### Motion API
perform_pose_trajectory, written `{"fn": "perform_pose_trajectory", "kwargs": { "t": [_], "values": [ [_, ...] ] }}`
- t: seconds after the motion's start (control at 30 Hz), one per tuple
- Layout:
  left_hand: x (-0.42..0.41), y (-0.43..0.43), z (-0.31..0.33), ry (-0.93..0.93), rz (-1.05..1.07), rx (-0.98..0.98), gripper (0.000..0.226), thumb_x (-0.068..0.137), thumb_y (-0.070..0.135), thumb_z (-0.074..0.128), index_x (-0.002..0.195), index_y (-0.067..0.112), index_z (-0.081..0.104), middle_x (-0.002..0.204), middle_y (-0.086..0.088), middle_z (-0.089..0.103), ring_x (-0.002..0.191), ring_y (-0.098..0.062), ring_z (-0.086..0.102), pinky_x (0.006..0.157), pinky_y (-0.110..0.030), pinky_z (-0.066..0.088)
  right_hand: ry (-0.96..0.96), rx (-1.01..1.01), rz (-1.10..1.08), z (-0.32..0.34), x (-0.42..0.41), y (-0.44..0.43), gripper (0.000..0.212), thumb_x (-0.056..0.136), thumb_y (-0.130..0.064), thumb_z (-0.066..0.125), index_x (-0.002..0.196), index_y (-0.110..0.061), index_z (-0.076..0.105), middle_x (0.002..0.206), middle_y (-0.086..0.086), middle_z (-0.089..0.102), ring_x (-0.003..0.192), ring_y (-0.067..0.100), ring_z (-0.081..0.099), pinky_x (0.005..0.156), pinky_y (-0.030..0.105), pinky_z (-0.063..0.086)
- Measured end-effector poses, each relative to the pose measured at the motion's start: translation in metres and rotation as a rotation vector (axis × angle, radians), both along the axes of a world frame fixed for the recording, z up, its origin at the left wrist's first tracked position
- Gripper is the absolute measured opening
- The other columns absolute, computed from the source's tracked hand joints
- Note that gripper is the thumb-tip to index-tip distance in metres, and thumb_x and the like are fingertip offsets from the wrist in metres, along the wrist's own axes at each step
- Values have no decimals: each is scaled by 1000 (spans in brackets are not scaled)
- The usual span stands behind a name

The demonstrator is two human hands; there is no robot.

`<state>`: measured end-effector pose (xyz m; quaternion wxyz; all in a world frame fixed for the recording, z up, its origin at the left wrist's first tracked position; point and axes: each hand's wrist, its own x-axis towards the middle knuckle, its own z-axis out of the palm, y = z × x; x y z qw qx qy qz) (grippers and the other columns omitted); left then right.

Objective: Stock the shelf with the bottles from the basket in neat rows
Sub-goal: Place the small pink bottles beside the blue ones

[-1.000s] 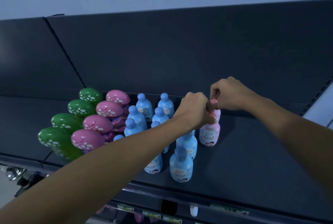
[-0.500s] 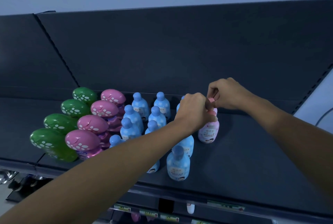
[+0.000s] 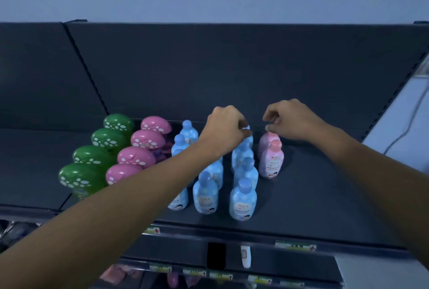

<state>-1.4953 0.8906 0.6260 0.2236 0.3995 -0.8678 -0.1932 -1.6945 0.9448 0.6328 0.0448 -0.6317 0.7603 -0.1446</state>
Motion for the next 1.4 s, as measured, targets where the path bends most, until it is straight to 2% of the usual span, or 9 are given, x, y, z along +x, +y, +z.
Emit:
{"fn": "perform_pose_trajectory", "kwargs": {
  "t": [0.17,0.37,0.5,0.6,0.7,0.9,1.0,1.23,1.4],
  "values": [
    [76,-6,13,-16,17,-74,13,84,30,75,91,20,79,83,4,74,91,-24,67,77,-31,52,38,-35,-10,18,68,15,14,83,-27,71,97,-29,71,89,-14,67,89,11,66,84,37,57],
    [177,1,15,-42,-45,-139,19,85,30,74,94,14,80,88,-3,76,91,-25,69,81,-40,57,66,-39,-69,22,177,46,17,84,-30,66,100,-31,69,91,-17,66,93,13,66,85,40,55],
    [243,7,3,-73,-115,-136,20,85,30,72,89,12,79,85,-5,75,86,-24,70,79,-40,56,121,-68,-109,5,248,66,13,87,-31,66,99,-33,67,83,-19,59,82,-1,56,66,15,33],
    [287,14,-11,-60,-141,-104,15,84,28,73,89,17,80,83,-4,76,83,-25,70,79,-38,56,47,-62,-81,-10,296,81,17,87,-25,66,104,-25,69,86,-15,61,90,8,61,78,30,52],
    [323,19,-33,-77,-154,-42,16,84,29,77,95,18,81,88,0,78,85,-18,70,82,-35,57,9,-11,-83,-33,334,99,21,87,-25,66,107,-21,69,91,-9,66,94,15,63,81,38,55],
    [371,30,-97,-92,-155,100,18,84,28,80,100,19,80,90,4,77,83,-10,70,84,-31,59,-77,107,-64,-101,387,119,22,89,-21,65,111,-18,69,100,-1,69,93,20,64,81,43,56],
    [387,40,-138,-137,-136,189,19,86,27,78,103,19,79,90,5,77,85,-9,70,86,-32,59,-120,166,-68,-143,408,123,20,90,-21,65,109,-20,68,101,-3,69,96,19,64,79,39,53],
    [411,61,-259,-339,-116,413,18,87,27,69,104,27,76,105,-4,75,102,-26,70,92,-38,56,-176,312,-56,-258,457,142,18,89,-26,60,106,-25,66,108,-3,66,100,23,64,82,38,54],
    [421,79,-351,-409,-142,501,20,90,27,67,109,25,74,110,-4,74,103,-25,69,91,-40,56,-193,441,-17,-351,490,164,23,94,-23,52,113,-15,61,117,7,61,107,30,58,77,38,45]
  ]
}}
